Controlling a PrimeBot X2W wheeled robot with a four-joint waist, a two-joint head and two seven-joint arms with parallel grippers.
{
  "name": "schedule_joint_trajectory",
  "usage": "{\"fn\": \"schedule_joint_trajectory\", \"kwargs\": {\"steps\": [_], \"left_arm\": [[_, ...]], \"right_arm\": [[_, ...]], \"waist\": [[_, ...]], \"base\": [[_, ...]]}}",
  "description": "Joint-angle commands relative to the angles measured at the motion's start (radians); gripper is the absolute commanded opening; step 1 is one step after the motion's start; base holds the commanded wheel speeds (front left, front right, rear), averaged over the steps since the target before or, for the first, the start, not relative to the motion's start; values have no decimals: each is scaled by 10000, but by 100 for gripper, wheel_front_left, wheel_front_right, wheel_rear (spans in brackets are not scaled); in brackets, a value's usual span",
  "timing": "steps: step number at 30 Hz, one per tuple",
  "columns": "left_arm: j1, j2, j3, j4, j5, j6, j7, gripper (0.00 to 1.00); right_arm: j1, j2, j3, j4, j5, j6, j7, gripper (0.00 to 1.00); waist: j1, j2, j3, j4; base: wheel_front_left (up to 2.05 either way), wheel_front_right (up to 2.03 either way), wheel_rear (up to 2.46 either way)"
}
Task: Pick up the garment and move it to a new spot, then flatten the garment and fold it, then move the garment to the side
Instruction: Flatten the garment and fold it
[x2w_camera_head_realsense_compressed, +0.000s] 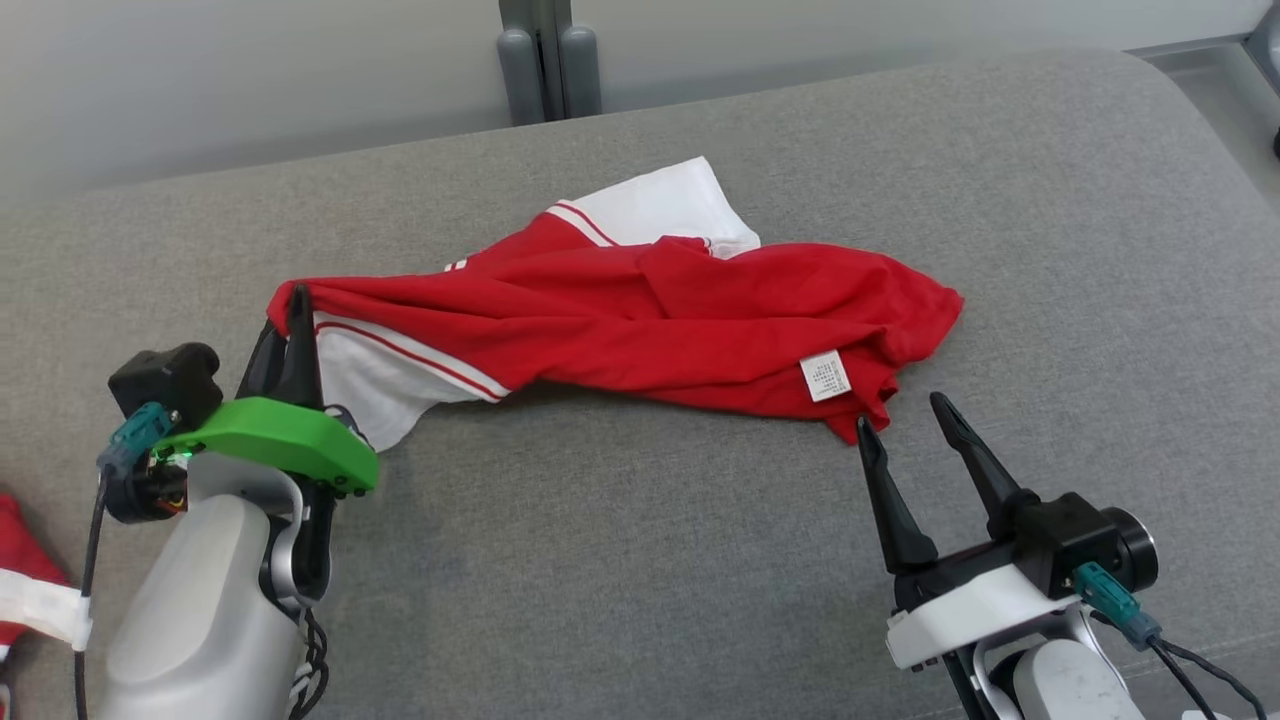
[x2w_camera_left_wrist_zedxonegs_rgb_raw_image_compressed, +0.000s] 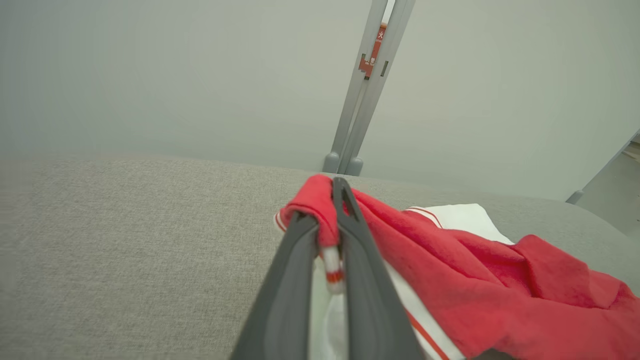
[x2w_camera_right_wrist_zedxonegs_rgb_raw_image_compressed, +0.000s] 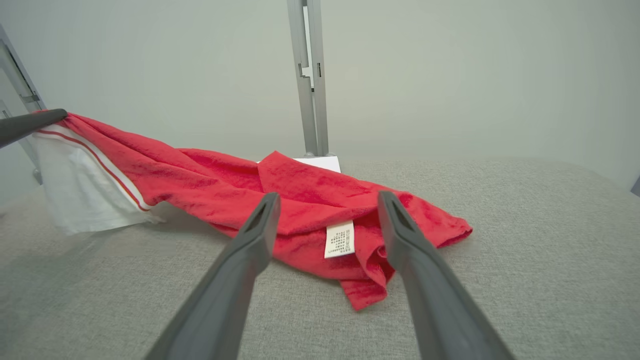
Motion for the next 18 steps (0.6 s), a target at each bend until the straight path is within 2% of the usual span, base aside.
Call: {"fn": "schedule_joint_trajectory", "kwargs": {"steps": [1, 4, 5, 6, 7, 8, 12, 18], "left_arm": [[182, 177, -52, -223, 93, 69, 114, 0], [392, 304, -146, -443, 179, 159, 290, 0], [389, 297, -191, -440, 232, 142, 256, 12], [371, 338, -235, -340, 427, 237, 197, 33], [341, 383, -297, -236, 639, 312, 141, 50], [296, 397, -337, -124, 890, 437, 56, 100], [505, 237, 42, -526, 2017, 891, -21, 100], [2316, -312, 1393, -2283, 3204, 1351, -3, 100]], "right_arm": [[130, -18, -20, 20, -109, -10, -1, 100], [158, -34, 47, 63, -124, -10, -1, 100], [158, -37, 47, 62, -128, -12, -1, 100], [153, -36, 71, 65, -115, -12, -1, 100], [149, -33, 107, 79, -89, -12, -1, 100], [150, -32, 136, 90, -74, -10, -1, 100], [129, -32, 202, 95, -16, -10, -1, 100], [188, -61, 23, -19, 18, -10, -1, 100]], "waist": [[0, 0, -129, 153], [0, 0, -120, 218], [0, 0, -109, 237], [0, 0, -102, 252], [0, 0, -101, 258], [0, 0, -115, 262], [0, 0, -132, 231], [0, 0, -114, 237]], "base": [[0, 0, 0], [0, 0, 0], [0, 0, 0], [0, 0, 0], [0, 0, 0], [0, 0, 0], [0, 0, 0], [0, 0, 0]]}}
